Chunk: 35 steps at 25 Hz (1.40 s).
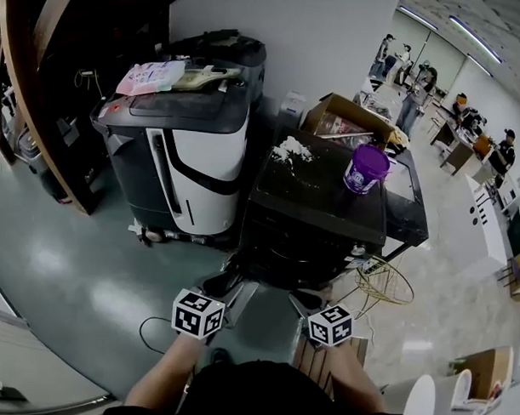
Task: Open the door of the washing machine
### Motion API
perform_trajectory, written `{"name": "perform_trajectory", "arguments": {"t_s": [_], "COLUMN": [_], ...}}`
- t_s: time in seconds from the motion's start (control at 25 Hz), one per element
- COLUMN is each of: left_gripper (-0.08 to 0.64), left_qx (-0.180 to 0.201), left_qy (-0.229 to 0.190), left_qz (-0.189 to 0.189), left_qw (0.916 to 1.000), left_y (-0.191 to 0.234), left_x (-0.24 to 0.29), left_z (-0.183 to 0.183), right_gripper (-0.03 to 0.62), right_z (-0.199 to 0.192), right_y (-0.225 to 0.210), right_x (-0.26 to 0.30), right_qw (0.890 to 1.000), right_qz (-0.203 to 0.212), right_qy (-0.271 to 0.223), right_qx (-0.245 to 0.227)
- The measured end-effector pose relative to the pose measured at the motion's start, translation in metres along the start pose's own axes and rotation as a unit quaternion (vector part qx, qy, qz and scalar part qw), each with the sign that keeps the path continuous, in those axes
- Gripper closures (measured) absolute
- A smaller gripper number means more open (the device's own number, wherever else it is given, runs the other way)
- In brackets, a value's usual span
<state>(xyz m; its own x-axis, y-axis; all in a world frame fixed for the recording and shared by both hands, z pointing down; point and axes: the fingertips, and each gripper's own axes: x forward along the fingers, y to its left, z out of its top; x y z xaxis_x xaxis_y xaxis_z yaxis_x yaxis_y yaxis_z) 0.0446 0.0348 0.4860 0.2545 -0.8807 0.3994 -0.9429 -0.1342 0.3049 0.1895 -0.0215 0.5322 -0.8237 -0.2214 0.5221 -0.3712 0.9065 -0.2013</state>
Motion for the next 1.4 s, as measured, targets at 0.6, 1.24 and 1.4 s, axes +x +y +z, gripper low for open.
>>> {"name": "perform_trajectory", "arguments": {"t_s": [0.6,1.24,1.4], "left_gripper": [0.459,0.531,0.532], "left_qx": [0.091,0.131,0.126], "left_qy": [-0.084,-0.145,-0.139], "left_qz": [0.024,0.034,0.043], "left_qw": [0.9920,0.9802,0.9813], "left_y": [-0.086,-0.114,-0.105], "left_x": [0.052,0.056,0.054], "left_z": [0.117,0.172,0.166], "right_gripper": [0.577,0.578,0.578], "right_z": [0.085,0.156,0.154], "right_y": [-0.082,-0.095,-0.088], "right_x": [-0.152,-0.238,-0.225], "right_qw": [0.983,0.945,0.949], "right_qz": [-0.070,-0.110,-0.099], "right_qy": [-0.170,-0.299,-0.289], "right_qx": [0.007,-0.074,-0.079]}}
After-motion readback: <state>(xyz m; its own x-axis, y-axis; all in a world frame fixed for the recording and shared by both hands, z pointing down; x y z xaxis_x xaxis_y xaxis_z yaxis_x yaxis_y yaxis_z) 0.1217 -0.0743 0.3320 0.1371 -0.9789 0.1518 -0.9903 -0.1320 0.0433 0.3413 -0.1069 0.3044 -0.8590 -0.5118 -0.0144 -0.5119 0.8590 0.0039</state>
